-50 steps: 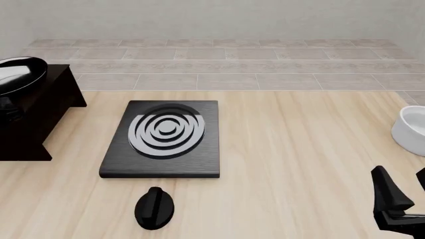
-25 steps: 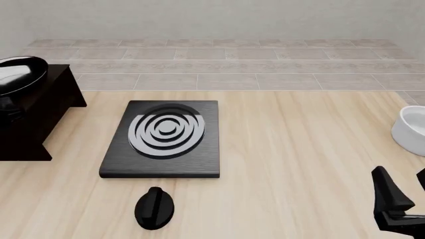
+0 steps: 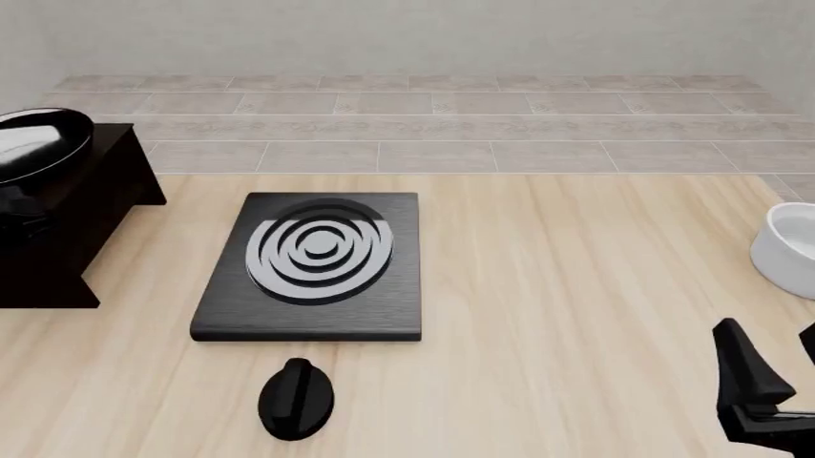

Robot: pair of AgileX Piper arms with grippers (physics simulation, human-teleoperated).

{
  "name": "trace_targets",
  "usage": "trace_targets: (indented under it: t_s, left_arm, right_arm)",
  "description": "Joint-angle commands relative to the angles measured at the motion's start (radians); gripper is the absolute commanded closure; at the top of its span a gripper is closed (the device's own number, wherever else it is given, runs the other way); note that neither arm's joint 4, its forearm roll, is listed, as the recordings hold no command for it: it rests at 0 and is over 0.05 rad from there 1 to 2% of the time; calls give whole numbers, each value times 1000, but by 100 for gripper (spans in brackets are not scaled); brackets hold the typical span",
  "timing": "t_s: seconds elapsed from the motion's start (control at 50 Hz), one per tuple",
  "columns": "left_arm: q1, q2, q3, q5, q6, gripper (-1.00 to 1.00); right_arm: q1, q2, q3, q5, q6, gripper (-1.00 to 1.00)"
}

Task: Put the frying pan on top of the cabinet.

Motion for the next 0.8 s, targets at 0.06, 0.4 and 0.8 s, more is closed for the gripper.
trace_targets:
  t_s: [0.06, 0.4, 0.8]
  left_arm:
    - [2, -5, 6, 1, 16, -100]
    - [12, -110, 12, 66, 28, -100]
    - [-1, -218, 41, 135, 40, -100]
  right_arm:
    - [-1, -3, 0, 2, 1, -100]
    - [0, -9, 1, 8, 2, -100]
    - [-1, -17, 0, 12, 5, -100]
